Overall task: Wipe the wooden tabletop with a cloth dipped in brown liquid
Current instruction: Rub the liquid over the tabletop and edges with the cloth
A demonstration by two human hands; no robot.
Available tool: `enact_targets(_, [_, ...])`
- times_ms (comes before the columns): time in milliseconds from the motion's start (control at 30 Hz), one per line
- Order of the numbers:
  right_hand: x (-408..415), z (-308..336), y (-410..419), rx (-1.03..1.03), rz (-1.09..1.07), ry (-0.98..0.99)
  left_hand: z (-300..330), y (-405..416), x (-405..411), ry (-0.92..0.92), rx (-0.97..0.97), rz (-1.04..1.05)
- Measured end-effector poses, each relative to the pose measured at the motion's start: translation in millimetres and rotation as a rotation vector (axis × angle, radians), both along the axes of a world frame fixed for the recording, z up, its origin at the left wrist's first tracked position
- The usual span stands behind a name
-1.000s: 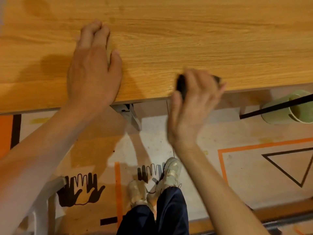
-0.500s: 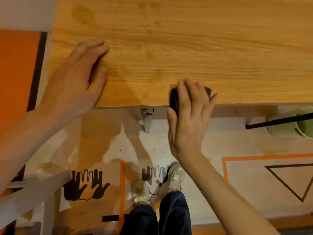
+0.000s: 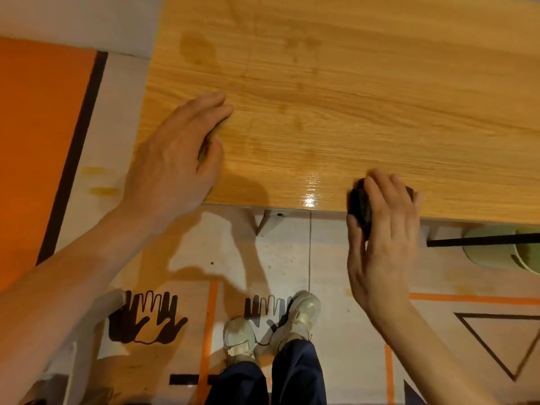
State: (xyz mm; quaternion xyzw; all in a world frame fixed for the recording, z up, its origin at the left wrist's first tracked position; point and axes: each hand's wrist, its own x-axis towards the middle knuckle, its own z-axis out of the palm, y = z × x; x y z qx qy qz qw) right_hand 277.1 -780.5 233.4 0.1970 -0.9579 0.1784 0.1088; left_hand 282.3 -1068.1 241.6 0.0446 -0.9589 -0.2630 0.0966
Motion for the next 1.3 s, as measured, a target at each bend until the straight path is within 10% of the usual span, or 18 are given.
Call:
enact_targets(333, [6, 17, -80, 0.074, 0.323, -0.095, 4, 4, 0, -0.009, -0.006, -0.011])
enact_targets(633, [-10, 27, -39, -0.162, -0.234, -0.207, 4, 4, 0, -0.006, -0.035, 0.050])
enact_targets(900, [-37, 32, -77, 0.068, 0.405, -0.240, 9, 6, -2, -0.057, -0.102, 0.085])
enact_targets(1133, [-95, 36, -14, -0.117, -0.160, -0.336, 8, 6, -2, -0.045, -0.074, 0.102])
enact_targets(1300, [-37, 33, -97, 0.032, 0.337, -0.297, 8, 1, -7, -0.097, -0.063, 0.087])
